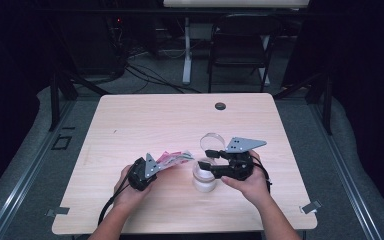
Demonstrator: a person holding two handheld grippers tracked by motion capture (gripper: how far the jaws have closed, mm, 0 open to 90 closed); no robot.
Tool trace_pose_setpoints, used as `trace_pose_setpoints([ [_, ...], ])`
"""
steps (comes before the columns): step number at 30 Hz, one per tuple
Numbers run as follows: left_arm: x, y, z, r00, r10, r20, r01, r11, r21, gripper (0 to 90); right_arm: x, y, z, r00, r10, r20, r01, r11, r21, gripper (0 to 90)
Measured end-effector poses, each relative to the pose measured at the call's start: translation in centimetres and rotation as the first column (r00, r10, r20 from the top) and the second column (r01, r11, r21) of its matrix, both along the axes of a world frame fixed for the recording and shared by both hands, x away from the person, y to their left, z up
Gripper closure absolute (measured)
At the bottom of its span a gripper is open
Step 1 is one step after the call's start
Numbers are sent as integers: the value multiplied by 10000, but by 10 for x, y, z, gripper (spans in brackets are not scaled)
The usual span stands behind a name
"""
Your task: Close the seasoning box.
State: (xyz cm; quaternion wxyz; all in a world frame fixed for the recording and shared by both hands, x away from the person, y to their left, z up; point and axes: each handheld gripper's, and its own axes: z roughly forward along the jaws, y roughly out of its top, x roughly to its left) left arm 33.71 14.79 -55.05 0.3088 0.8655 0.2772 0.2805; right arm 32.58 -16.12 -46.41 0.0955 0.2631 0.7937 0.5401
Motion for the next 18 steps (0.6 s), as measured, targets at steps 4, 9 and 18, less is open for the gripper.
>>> trace_pose_setpoints([
  [4, 1, 5, 2, 9999, 152, -64, -154, 9995, -280, 823, -1, -1, 1, 10000, 90, 31, -90, 9999, -133, 526],
  [9, 0, 10, 7, 9994, 330, -121, -339, 9962, -801, 823, 0, 1, 0, 9998, 171, -29, -172, 9994, -309, 525],
  [18, 3, 26, 23, 9962, 854, 172, -835, 9923, -912, 823, 3, -5, 1, 9996, 44, -265, -53, 9994, -349, 575],
])
